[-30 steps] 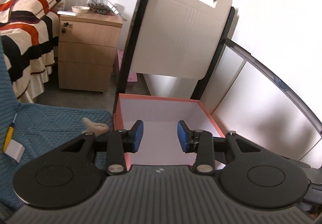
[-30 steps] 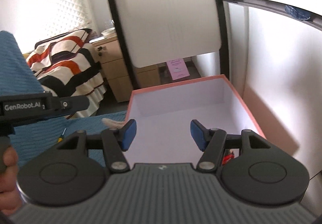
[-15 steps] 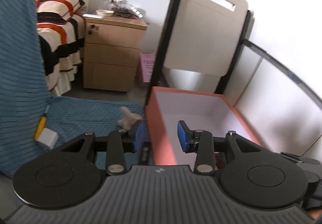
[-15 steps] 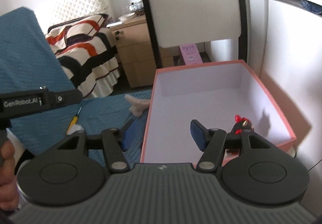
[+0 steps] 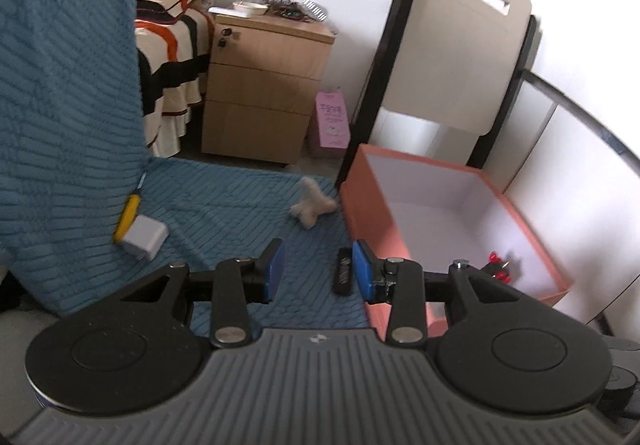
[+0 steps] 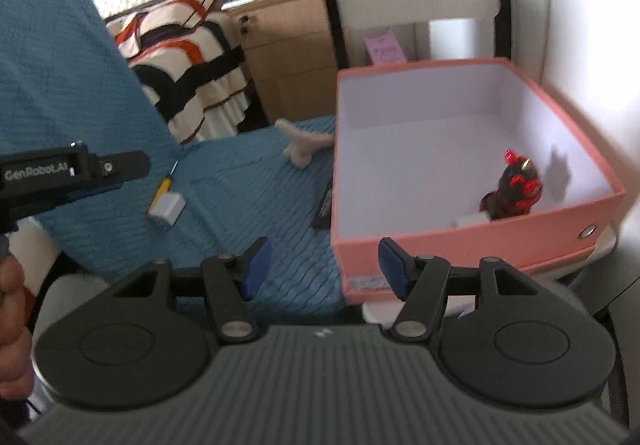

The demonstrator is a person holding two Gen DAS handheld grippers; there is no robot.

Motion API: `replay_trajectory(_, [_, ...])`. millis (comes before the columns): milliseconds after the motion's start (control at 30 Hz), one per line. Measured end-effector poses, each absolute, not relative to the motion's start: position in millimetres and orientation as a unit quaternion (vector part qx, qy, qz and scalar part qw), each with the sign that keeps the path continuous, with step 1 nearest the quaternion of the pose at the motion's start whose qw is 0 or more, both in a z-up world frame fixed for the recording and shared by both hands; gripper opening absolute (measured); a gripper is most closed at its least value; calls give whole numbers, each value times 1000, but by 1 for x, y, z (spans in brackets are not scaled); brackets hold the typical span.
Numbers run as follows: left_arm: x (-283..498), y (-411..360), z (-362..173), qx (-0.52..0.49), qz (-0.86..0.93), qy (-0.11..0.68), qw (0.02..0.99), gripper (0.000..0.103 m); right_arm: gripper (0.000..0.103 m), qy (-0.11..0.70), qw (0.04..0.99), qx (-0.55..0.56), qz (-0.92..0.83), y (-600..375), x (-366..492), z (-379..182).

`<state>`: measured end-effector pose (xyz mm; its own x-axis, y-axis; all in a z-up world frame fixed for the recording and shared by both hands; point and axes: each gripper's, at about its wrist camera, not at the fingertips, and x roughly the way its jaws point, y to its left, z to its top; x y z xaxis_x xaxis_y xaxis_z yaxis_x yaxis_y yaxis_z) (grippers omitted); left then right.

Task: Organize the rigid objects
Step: 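Withdraw both grippers from the pink box, then grasp the black USB stick with the right gripper while the left grasps the second white charger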

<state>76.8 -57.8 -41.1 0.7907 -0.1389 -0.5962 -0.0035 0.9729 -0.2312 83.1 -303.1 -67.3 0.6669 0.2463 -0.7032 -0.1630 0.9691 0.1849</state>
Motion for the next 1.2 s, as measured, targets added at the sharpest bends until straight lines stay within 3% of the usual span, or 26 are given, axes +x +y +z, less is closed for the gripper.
replay_trajectory(467, [78, -11, -64, -122, -11, 337, 933, 43, 62, 400, 909, 43, 107, -267, 86, -78])
replay_trajectory(567, [87, 1, -72, -127, -5, 336, 933, 53, 61, 395, 911, 41, 110, -256, 91, -80])
replay_trajectory(800, [115, 25, -106, -127, 24, 337, 933, 59, 60, 394, 912, 20, 112, -224, 103, -95])
replay_trajectory(1033, [154, 41, -156, -117, 58, 351, 927, 59, 50, 383, 920, -6, 86, -196, 129, -122])
replay_trajectory(1100, [165, 45, -166, -118, 61, 359, 924, 59, 39, 407, 910, 1, 74, -190, 142, -136])
replay_trajectory(1200, [176, 51, -173, -123, 63, 350, 927, 59, 38, 401, 914, -20, 51, -178, 153, -153])
